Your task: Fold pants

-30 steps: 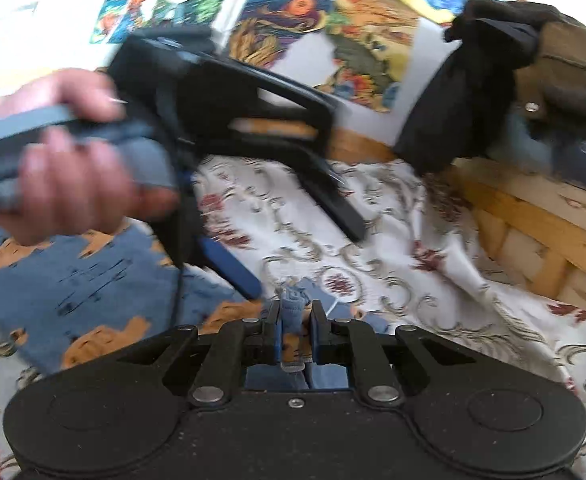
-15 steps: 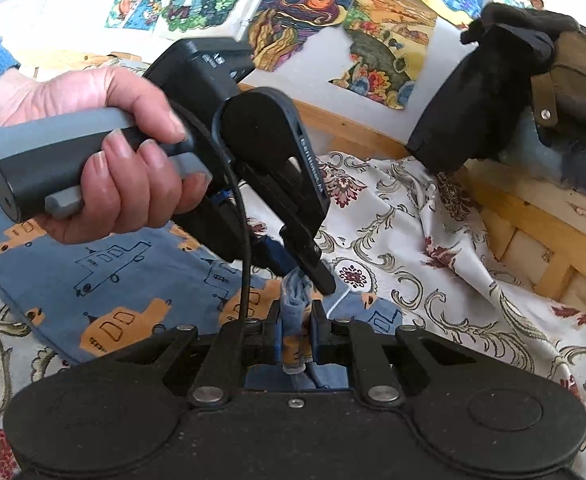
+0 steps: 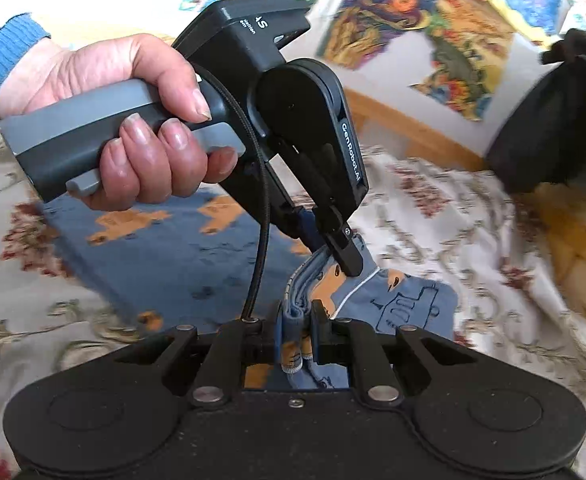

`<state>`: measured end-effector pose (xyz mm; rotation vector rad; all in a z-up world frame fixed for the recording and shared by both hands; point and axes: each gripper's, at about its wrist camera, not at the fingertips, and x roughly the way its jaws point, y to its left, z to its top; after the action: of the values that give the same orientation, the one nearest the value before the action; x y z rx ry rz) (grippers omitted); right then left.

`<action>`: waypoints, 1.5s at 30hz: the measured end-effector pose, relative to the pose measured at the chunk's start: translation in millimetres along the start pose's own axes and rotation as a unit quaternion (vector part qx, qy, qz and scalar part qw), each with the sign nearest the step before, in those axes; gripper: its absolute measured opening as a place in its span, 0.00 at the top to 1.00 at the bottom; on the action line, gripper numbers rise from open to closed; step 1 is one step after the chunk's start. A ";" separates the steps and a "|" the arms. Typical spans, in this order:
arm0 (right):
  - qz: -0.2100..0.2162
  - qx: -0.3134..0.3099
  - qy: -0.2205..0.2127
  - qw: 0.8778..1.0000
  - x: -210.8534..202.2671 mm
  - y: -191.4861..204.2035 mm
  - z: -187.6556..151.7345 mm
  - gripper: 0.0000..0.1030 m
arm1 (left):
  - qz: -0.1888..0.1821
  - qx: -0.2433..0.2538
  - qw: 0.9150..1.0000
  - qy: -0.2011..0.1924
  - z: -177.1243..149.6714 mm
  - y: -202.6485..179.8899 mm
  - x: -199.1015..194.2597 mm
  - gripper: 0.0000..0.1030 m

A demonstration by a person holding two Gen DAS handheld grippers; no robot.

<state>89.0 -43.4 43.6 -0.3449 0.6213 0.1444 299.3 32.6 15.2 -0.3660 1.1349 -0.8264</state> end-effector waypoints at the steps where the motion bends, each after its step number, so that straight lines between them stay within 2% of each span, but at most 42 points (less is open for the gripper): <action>1: 0.007 -0.003 0.003 1.000 0.6 3.4 0.8 0.86 | 0.006 -0.001 1.000 0.001 -3.3 6.3 -3.1 0.89; 5: 0.034 -0.015 0.018 0.999 11.8 20.2 1.3 0.86 | 0.039 -0.007 0.999 0.008 -13.9 30.2 -6.5 0.89; 10: 0.050 -0.014 0.035 0.998 24.6 29.1 -1.6 0.84 | 0.033 -0.025 0.999 0.004 -19.0 45.7 -6.6 0.89; 18: 0.049 -0.004 0.034 0.998 24.1 34.4 0.6 0.84 | 0.040 0.009 0.999 0.001 -19.2 39.2 -13.9 0.89; 37: 0.108 0.006 0.013 0.994 34.0 82.2 39.2 0.84 | 0.064 0.019 0.998 -0.017 -27.8 86.2 -85.5 0.90; 45: 0.124 -0.009 0.025 0.992 43.0 99.5 39.5 0.84 | 0.078 0.011 0.997 -0.007 -36.3 103.4 -89.5 0.89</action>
<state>121.8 64.9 21.0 -0.2875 0.7114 0.3814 291.3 172.0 -7.8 -0.2615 1.1254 -0.6964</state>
